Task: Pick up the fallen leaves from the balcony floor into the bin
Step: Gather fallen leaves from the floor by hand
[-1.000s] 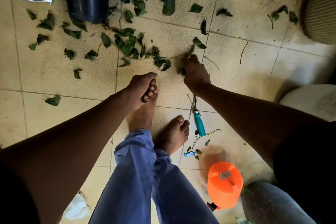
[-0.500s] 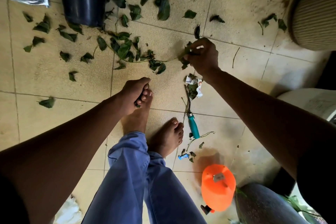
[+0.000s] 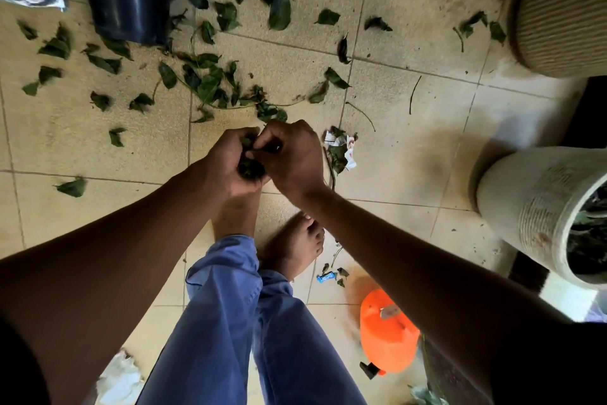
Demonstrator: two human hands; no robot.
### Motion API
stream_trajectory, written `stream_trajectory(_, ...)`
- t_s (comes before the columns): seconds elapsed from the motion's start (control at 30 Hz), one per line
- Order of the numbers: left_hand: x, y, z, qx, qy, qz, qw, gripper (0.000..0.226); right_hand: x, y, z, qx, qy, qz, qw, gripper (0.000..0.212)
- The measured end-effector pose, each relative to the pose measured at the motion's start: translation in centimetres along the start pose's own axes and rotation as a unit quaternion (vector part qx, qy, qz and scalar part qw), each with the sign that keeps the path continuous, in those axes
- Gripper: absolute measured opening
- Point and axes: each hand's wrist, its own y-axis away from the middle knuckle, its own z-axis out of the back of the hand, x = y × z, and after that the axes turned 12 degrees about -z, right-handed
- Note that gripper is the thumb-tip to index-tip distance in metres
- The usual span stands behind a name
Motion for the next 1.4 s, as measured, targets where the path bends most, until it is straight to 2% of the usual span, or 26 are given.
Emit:
stream_trajectory(0.07, 0.2, -0.3, 0.9, 0.014, 0.0, 0.002, 1.0, 0.038, -0.2, 1.0, -0.6, -0.032, 0.106, 0.065, 0.992, 0.007)
stream_trajectory(0.1, 0.3, -0.4, 1.2, 0.017, -0.015, -0.002, 1.0, 0.032, -0.2, 1.4, -0.8, -0.036, 0.145, 0.093, 0.984, 0.003)
stream_trajectory(0.17, 0.5, -0.8, 2.0, 0.007, -0.041, -0.005, 0.999, 0.02, -0.4, 1.9, -0.8, -0.031, 0.187, 0.139, 0.972, 0.004)
stream_trajectory(0.27, 1.0, -1.3, 2.5, 0.001, -0.066, -0.022, 0.998, 0.015, -0.8, 1.9, -0.9, -0.021, 0.257, 0.208, 0.943, 0.008)
stream_trajectory(0.43, 1.6, -1.2, 1.6, -0.002, -0.078, -0.024, 0.997, 0.023, -1.7, 1.4, -0.5, 0.052, 0.292, 0.285, 0.911, 0.014)
stream_trajectory(0.53, 1.4, -1.5, 1.4, -0.016, -0.098, -0.018, 0.995, 0.026, -2.3, 1.7, 0.5, 0.086, 0.215, 0.306, 0.923, 0.016)
stream_trajectory(0.57, 1.3, -1.6, 1.4, -0.026, -0.102, -0.021, 0.994, 0.028, -2.4, 1.9, 1.0, 0.081, 0.156, 0.289, 0.941, 0.018)
stream_trajectory(0.63, 1.2, -1.7, 1.3, -0.049, -0.111, -0.03, 0.992, 0.033, -3.0, 1.7, 2.3, 0.02, 0.058, 0.195, 0.979, 0.022)
stream_trajectory(0.7, 1.1, -1.7, 1.4, -0.055, -0.137, -0.042, 0.988, 0.035, -4.0, 0.9, 3.8, -0.066, 0.062, 0.067, 0.994, 0.022)
stream_trajectory(0.8, 1.5, -1.6, 1.7, -0.046, -0.182, -0.047, 0.981, 0.035, -7.5, -1.2, 5.5, -0.144, 0.143, -0.126, 0.971, 0.018)
stream_trajectory(0.93, 2.1, -1.7, 2.2, -0.026, -0.202, -0.042, 0.978, 0.034, -11.9, -3.4, 6.0, -0.078, 0.192, -0.307, 0.929, 0.035)
stream_trajectory(1.0, 2.4, -1.9, 2.5, -0.014, -0.212, -0.032, 0.977, 0.033, -12.9, -4.0, 6.1, -0.066, 0.186, -0.334, 0.921, 0.029)
stream_trajectory(1.07, 2.7, -2.0, 2.6, -0.009, -0.217, -0.024, 0.976, 0.031, -13.5, -4.2, 6.5, -0.084, 0.147, -0.336, 0.927, 0.013)
stream_trajectory(1.13, 3.0, -1.9, 2.4, -0.007, -0.219, -0.023, 0.975, 0.031, -13.6, -4.1, 7.3, -0.101, 0.1, -0.335, 0.931, 0.006)
stream_trajectory(1.3, 3.3, -1.5, 0.9, -0.023, -0.236, -0.014, 0.971, 0.036, -13.4, -3.5, 10.4, -0.147, 0.028, -0.283, 0.947, 0.005)
stream_trajectory(1.4, 3.5, -1.5, 0.1, -0.019, -0.246, -0.018, 0.969, 0.035, -14.2, -3.8, 12.1, -0.196, 0.019, -0.303, 0.932, 0.005)
